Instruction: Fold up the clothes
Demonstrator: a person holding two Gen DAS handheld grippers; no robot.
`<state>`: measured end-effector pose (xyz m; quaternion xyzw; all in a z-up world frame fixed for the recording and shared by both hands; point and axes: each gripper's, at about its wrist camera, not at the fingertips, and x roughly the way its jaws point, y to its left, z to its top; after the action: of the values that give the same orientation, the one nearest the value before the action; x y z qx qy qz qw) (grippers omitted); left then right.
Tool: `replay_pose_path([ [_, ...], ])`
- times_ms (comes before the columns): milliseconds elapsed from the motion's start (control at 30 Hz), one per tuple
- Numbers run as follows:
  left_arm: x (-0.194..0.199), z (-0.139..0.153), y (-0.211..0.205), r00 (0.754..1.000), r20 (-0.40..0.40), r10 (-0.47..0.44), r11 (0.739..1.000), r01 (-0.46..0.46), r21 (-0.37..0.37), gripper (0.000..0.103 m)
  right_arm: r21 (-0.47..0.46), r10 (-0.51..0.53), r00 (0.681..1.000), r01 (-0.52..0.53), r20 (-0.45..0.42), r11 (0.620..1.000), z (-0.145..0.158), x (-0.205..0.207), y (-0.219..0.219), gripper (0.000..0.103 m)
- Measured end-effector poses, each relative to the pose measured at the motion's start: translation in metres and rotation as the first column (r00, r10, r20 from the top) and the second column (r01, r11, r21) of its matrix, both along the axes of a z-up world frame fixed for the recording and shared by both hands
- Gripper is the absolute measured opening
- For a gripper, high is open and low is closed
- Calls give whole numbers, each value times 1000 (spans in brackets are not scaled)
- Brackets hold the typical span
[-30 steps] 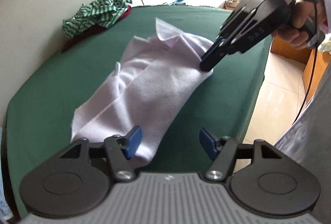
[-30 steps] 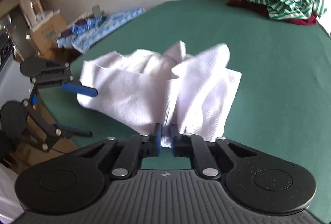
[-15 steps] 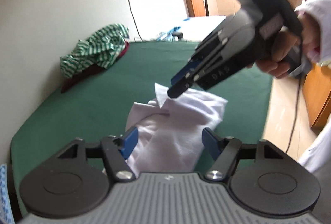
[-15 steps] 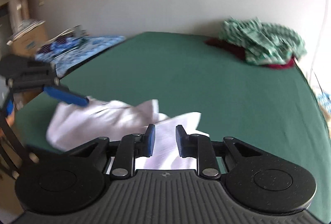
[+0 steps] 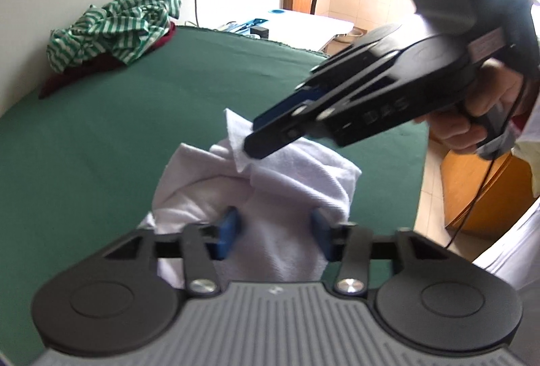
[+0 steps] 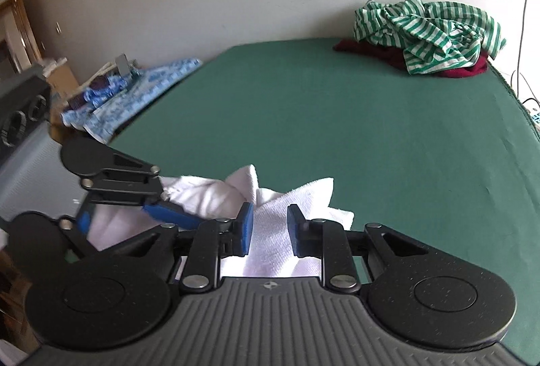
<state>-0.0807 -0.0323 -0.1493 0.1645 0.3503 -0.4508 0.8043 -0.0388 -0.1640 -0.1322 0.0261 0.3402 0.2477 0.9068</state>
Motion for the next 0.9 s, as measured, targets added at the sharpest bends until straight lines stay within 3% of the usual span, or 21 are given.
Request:
replay_pose_path([
  [133,-6,4,6,1000,-12,-6,1000,6,-30,21,0,2,1000,-2,3,1000,-3,2,6,23],
  [233,-12,0,6,1000,-1,-13,1000,13,-7,20,-41,13,1000,-13,10,999,-8,4,12,22],
  [300,-15,-4,4,1000,15,-11,1000,11,14,20,-47,13,1000,-12,19,999,-11,5,14,13],
  [400,-17,-3,3,999,33,-9,1000,8,25,20,-46,-8,1000,9,26,999,-11,5,13,6],
  [533,-21,-8,-1,997,64,-31,998,28,53,24,-33,-10,1000,10,3,999,-13,5,8,7],
  [600,-23,-4,-2,997,75,-26,998,22,60,25,-10,-11,1000,12,14,1000,-12,1,4,15],
  [667,-28,6,1,995,95,-14,999,10,45,30,23,-15,999,14,46,1000,-2,-6,-3,18],
  [733,-39,16,4,988,153,-20,1000,17,23,55,50,-5,997,2,75,999,8,-14,-8,21],
  [767,-45,19,6,985,171,-26,1000,24,18,60,45,19,997,-23,77,999,10,-19,-8,23],
  [900,-55,22,4,975,223,-9,998,-6,66,58,-38,117,992,-115,52,993,-2,-31,7,23],
])
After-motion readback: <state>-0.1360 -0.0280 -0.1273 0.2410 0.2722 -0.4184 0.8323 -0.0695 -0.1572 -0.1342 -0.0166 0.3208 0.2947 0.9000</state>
